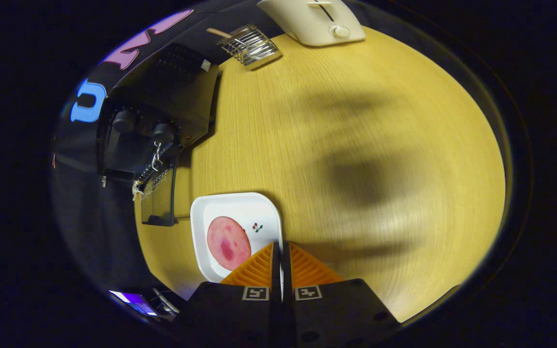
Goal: Open the toaster oven, put the food inside, and close the toaster oven door.
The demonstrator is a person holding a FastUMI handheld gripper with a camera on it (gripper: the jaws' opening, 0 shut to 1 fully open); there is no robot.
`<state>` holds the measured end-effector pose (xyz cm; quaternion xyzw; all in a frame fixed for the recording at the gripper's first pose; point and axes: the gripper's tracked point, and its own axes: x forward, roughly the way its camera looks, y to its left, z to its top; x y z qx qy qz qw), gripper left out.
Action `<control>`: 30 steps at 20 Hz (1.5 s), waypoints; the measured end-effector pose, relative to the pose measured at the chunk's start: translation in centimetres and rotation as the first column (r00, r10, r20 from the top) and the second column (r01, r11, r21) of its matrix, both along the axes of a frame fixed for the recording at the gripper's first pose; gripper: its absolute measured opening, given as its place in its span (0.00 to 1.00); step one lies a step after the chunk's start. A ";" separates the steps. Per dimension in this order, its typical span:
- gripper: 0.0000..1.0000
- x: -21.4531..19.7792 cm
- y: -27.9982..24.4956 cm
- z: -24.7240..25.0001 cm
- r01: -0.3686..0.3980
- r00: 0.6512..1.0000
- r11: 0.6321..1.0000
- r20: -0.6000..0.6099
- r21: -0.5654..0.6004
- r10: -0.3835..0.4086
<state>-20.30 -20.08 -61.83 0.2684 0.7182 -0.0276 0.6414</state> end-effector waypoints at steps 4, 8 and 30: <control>0.05 -1.3 0.9 0.6 0.167 0.986 0.978 -0.032 0.128 -0.165; 0.05 -1.9 1.3 2.1 0.254 0.967 0.954 -0.009 0.160 -0.256; 0.05 10.7 22.5 3.5 0.622 0.747 0.742 0.095 0.251 -0.658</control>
